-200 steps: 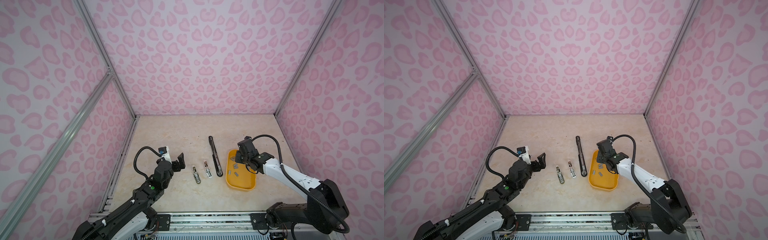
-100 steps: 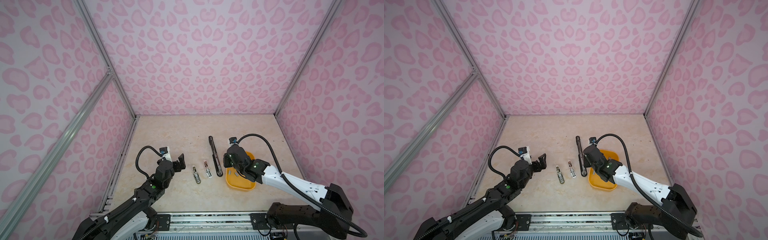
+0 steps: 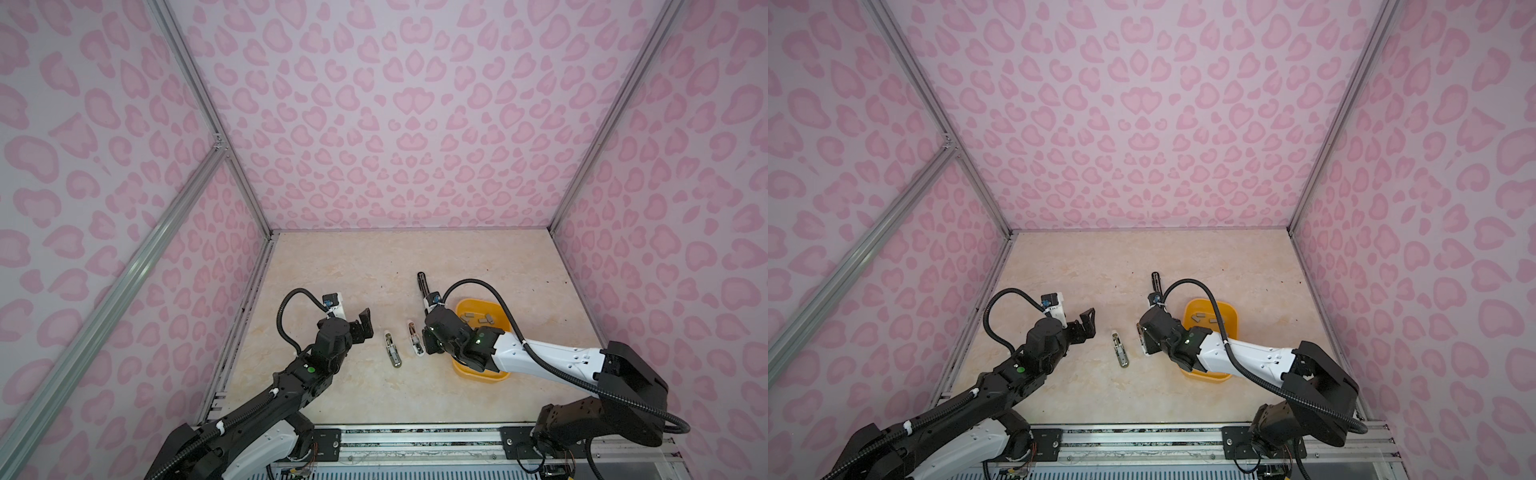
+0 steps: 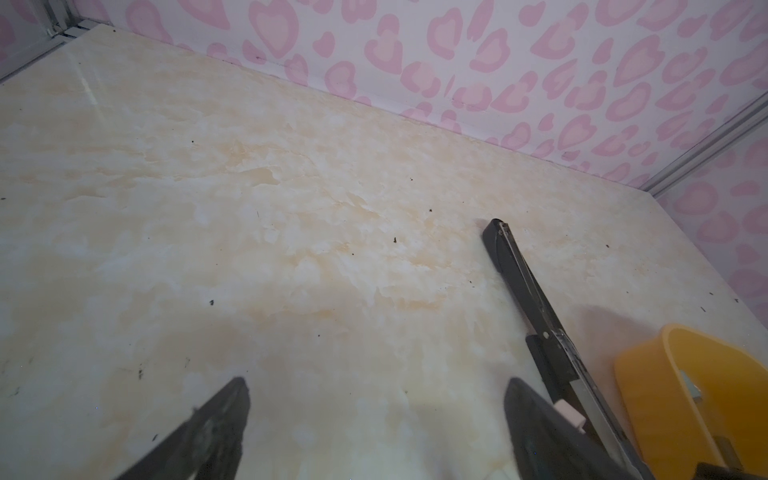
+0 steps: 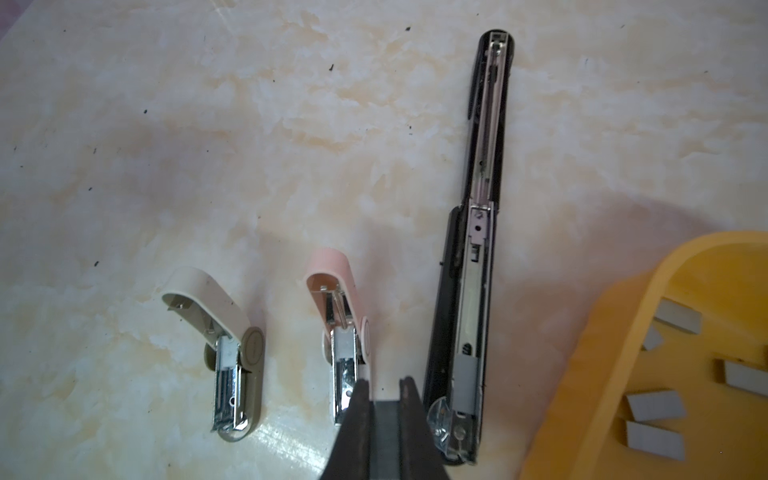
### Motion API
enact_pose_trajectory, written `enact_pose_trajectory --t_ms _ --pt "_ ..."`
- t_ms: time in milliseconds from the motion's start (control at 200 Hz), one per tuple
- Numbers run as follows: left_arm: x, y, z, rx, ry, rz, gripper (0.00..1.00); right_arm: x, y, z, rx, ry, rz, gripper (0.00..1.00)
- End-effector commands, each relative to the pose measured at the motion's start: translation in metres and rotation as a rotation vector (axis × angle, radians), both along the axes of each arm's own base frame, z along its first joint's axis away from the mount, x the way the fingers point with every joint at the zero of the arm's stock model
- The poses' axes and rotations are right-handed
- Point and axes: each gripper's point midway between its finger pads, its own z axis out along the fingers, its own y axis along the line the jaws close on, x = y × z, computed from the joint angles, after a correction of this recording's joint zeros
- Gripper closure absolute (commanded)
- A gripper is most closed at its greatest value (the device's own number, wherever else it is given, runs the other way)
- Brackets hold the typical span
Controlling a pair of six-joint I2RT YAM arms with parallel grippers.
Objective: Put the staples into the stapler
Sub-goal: 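Carry the staple strip with the right gripper over the open pink stapler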
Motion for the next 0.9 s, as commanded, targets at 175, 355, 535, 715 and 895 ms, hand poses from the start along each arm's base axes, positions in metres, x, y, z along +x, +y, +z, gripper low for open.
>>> enact_pose_trajectory --t_ms 175,355,535,715,895 --pt "0.003 0.0 0.014 -0.011 -0.041 0.003 0.03 -0.017 0.02 -0.007 0.043 0.006 0.049 0.95" --pt "0.003 -0.001 0.013 -0.015 -0.038 0.0 0.03 -0.019 0.028 -0.02 0.038 0.038 0.054 0.95" --pt "0.002 0.0 0.015 -0.016 -0.045 0.003 0.03 -0.018 0.034 -0.04 0.013 0.077 0.053 0.95" --pt "0.002 0.001 0.016 -0.015 -0.048 0.004 0.03 -0.015 0.037 -0.049 -0.02 0.084 0.055 0.97" --pt "0.002 0.0 0.015 -0.016 -0.044 0.002 0.03 -0.009 0.028 -0.046 -0.053 0.052 0.033 0.97"
